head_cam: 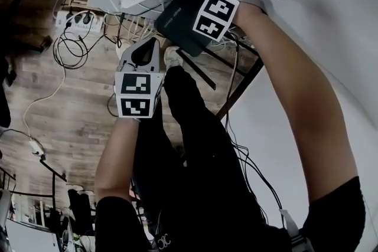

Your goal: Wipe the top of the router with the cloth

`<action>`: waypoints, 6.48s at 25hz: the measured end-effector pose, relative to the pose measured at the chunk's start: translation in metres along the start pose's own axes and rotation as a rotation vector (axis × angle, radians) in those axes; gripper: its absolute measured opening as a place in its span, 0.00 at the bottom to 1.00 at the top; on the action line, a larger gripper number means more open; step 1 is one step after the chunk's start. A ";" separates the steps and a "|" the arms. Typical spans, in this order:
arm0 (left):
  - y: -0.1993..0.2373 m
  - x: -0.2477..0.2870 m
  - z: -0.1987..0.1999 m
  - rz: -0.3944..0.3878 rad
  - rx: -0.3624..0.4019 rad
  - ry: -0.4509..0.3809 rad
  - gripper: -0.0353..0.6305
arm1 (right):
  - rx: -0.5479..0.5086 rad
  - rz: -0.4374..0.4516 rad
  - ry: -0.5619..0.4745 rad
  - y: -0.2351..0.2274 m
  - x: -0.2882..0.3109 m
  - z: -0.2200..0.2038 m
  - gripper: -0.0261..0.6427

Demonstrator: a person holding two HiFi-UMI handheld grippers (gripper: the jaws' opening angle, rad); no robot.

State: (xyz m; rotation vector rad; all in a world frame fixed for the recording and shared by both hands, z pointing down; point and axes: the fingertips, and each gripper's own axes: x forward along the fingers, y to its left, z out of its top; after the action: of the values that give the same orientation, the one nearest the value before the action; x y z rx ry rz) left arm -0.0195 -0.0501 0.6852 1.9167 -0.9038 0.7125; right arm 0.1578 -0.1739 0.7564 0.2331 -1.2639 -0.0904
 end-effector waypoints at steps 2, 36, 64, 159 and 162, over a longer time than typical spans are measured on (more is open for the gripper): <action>-0.001 0.001 -0.001 0.003 -0.008 -0.003 0.05 | -0.032 0.006 0.011 0.005 0.002 -0.004 0.05; -0.008 0.012 -0.026 0.003 -0.046 0.002 0.05 | 0.071 0.229 0.443 0.040 0.022 -0.078 0.06; -0.010 0.012 -0.045 -0.016 -0.036 0.012 0.05 | 0.026 0.248 0.295 0.084 -0.006 -0.046 0.06; 0.008 0.002 -0.062 -0.034 -0.109 0.004 0.05 | 0.638 0.231 -0.105 0.007 -0.015 0.021 0.06; 0.016 -0.002 -0.064 -0.022 -0.121 0.005 0.05 | 0.660 0.214 -0.082 -0.002 -0.008 0.012 0.06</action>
State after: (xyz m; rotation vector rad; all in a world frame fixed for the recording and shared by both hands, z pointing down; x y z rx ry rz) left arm -0.0412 0.0013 0.7201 1.8149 -0.9008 0.6344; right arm 0.1443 -0.1755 0.7516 0.6625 -1.3620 0.5136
